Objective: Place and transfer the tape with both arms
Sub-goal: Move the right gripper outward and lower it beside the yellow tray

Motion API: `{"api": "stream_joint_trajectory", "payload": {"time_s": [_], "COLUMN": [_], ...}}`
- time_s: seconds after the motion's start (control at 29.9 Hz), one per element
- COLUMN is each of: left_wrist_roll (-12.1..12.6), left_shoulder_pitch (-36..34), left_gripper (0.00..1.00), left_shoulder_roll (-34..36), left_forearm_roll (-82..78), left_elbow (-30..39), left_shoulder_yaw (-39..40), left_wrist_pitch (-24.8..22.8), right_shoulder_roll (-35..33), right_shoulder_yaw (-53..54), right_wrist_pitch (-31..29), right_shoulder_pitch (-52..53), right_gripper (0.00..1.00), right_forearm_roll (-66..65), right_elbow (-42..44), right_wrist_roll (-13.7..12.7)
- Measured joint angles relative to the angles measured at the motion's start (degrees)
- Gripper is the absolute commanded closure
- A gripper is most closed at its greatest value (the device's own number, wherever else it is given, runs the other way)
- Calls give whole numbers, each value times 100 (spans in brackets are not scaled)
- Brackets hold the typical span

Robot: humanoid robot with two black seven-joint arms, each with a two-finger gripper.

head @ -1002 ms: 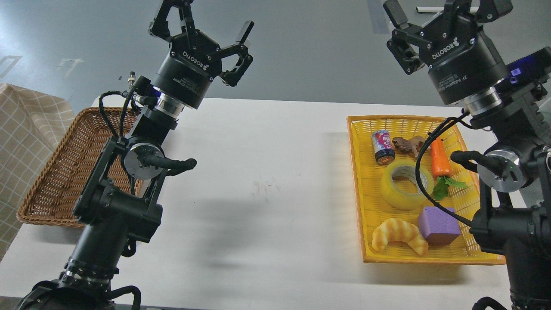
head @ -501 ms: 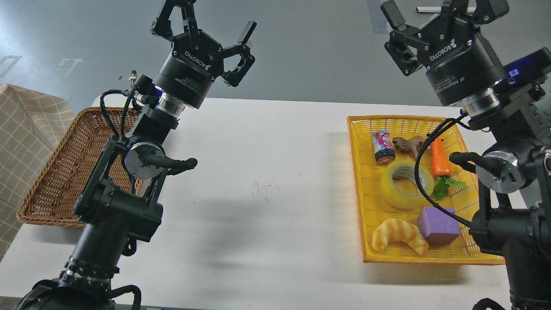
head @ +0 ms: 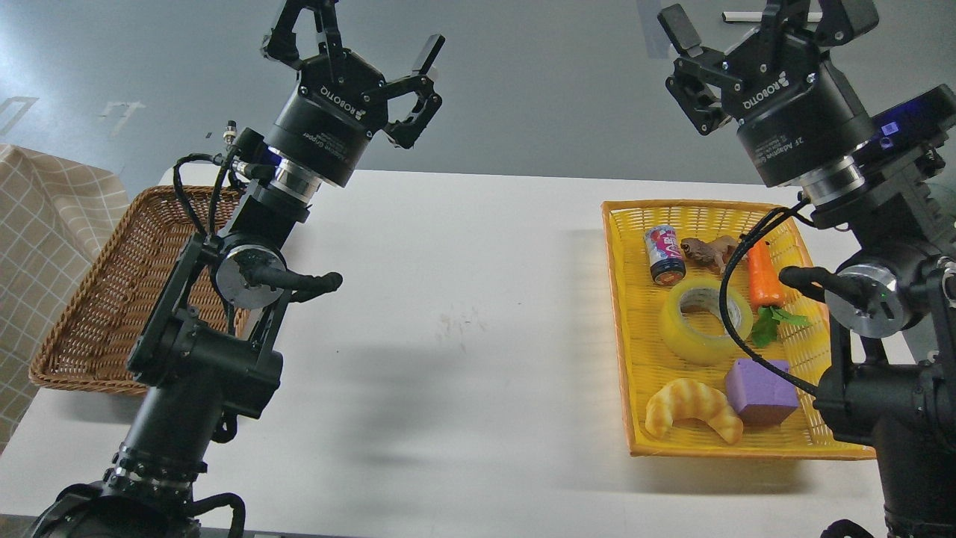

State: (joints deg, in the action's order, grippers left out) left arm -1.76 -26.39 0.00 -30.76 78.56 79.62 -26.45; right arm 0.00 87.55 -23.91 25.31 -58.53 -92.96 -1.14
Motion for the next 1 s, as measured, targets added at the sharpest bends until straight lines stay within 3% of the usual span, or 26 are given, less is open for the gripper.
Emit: {"api": "stream_joint_trajectory", "payload": {"time_s": [0.43, 1.0], "left_wrist_roll": [17, 2], "left_shoulder_pitch": [0, -2], "left_gripper": [2, 2], "left_shoulder_roll": [0, 0], "left_forearm_roll": [-61, -38], "left_elbow": [-7, 30], "left_shoulder_yaw": [-8, -3], "left_wrist_pitch": [49, 187], "right_shoulder_roll": [-22, -842], "right_shoulder_yaw": [9, -13], "right_wrist_pitch": [0, -1], "right_shoulder_pitch": [-6, -3], "right_gripper": [1, 3], "right_forearm_roll": [-1, -24], "right_elbow": [-12, -94], "right_wrist_roll": [0, -84]}}
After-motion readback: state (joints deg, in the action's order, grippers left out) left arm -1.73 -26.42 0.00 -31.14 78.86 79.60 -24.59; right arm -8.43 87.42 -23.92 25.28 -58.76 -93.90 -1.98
